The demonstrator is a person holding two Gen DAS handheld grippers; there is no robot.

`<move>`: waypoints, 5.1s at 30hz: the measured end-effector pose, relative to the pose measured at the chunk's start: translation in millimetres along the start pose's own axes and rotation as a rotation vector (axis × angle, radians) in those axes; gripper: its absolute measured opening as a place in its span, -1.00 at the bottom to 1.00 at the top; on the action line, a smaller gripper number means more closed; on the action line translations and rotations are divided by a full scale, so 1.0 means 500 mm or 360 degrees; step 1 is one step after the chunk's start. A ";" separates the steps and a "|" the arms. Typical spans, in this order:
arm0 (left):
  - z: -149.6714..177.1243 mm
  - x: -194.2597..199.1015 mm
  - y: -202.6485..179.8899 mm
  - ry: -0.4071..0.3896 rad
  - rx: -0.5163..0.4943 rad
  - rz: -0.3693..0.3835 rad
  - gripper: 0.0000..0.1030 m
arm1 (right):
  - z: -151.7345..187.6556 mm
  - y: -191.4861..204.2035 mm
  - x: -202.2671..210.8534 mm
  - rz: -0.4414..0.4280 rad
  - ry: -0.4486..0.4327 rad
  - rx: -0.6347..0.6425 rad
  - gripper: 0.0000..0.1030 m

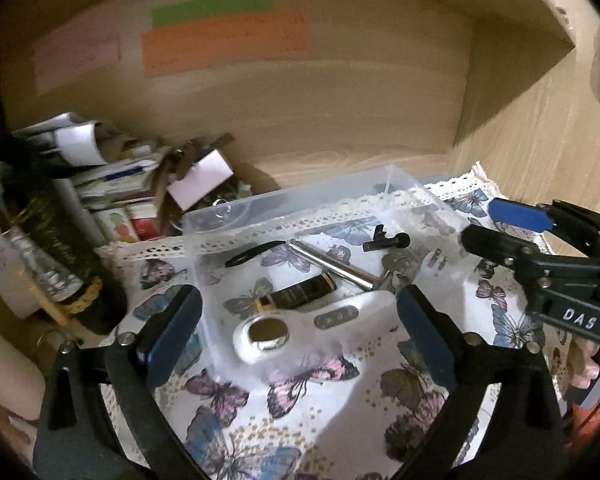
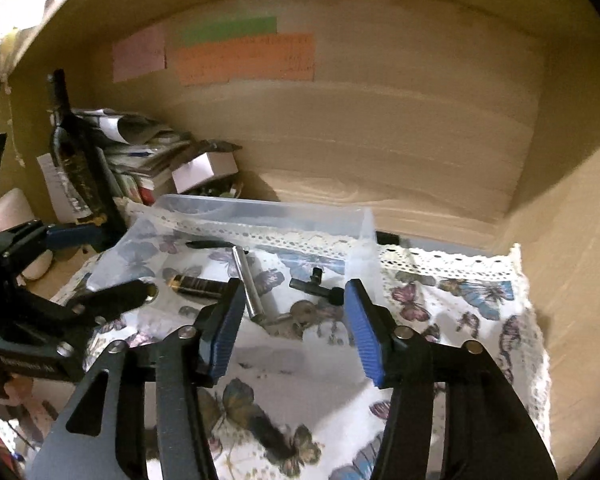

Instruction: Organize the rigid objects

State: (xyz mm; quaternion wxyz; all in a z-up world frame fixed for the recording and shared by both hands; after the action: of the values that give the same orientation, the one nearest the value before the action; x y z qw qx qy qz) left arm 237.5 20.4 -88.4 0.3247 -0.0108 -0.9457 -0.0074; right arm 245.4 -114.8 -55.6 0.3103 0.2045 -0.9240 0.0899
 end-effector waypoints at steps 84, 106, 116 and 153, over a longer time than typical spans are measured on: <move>-0.032 -0.038 0.015 -0.0029 0.0014 0.0015 -0.39 | -0.018 0.033 -0.064 -0.0046 0.0003 -0.0031 -0.65; 0.002 -0.124 0.012 0.0118 -0.0003 0.0044 -0.09 | 0.024 0.017 -0.158 -0.0032 0.0189 -0.0008 -0.50; -0.031 -0.007 0.024 -0.0092 0.0017 0.0007 0.14 | 0.000 0.048 -0.067 -0.0049 0.0028 0.0039 -0.39; 0.027 0.359 -0.039 -0.0721 0.0041 -0.0022 0.99 | 0.037 0.123 0.350 -0.0007 -0.0689 0.0000 0.95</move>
State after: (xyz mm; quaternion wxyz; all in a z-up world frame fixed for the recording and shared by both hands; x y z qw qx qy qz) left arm 87.2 4.0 11.0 0.1040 -0.0015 -0.9946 0.0052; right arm 82.2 -121.0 34.3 0.1049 0.2211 -0.9686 0.0432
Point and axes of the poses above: each gripper's, at about its wrist camera, not at the fingertips, and x roughly against the way its jaws point, y to its left, z to its underside, the point moved 8 cm from there along -x, roughly the way its jaws point
